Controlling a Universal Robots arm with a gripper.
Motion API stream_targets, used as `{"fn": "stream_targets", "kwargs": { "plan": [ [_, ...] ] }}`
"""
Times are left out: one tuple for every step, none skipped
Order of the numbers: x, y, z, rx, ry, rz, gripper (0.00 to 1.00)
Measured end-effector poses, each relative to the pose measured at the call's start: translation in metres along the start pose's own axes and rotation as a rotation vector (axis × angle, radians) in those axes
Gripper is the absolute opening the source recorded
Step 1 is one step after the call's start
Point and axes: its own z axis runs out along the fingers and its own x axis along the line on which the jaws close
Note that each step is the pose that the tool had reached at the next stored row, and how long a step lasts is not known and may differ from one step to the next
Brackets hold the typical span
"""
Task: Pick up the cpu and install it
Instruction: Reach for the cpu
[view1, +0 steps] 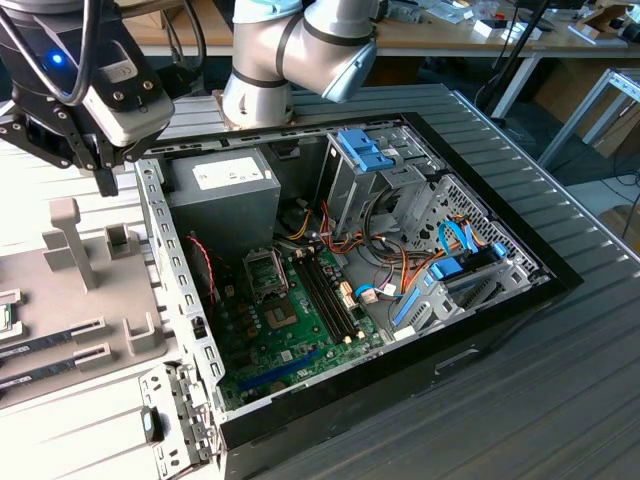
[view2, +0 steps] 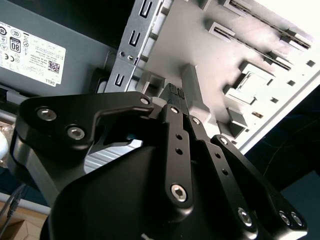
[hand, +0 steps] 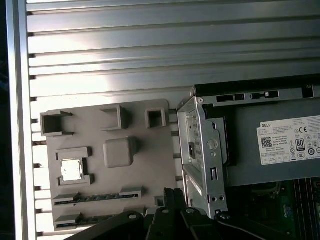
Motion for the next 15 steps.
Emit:
{"fn": "stream_targets", "kwargs": {
  "plan": [
    [0.0002, 0.0000, 0.0001, 0.0000, -0.0001, 0.000, 0.10],
    [0.0003, 0.0000, 0.0001, 0.0000, 0.0000, 0.000, 0.10],
    [0.0007, -0.0001, 0.0002, 0.0000, 0.0000, 0.000, 0.10],
    [0.0011, -0.0001, 0.0002, 0.0001, 0.0001, 0.000, 0.10],
    [0.0013, -0.0001, 0.0002, 0.0000, 0.0000, 0.000, 0.10],
    [0.0014, -0.0001, 0.0003, 0.0000, 0.0000, 0.000, 0.10],
    [0.0017, -0.0002, 0.0003, 0.0000, 0.0000, 0.000, 0.10],
    [0.0017, -0.0002, 0.0003, 0.0000, 0.0000, 0.000, 0.10],
    [0.0045, -0.0004, 0.0014, 0.0001, 0.0001, 0.000, 0.10],
    [0.0072, -0.0007, 0.0025, 0.0000, 0.0000, 0.000, 0.10],
    [0.0073, -0.0007, 0.0025, 0.0000, 0.0000, 0.000, 0.10],
    [0.0074, -0.0007, 0.0026, 0.0000, 0.0000, 0.000, 0.10],
    [0.0076, -0.0007, 0.0026, 0.0001, 0.0000, 0.000, 0.10],
    [0.0077, -0.0007, 0.0026, 0.0000, 0.0000, 0.000, 0.10],
    [0.0083, -0.0007, 0.0027, 0.0000, 0.0001, 0.000, 0.10]
  ]
}}
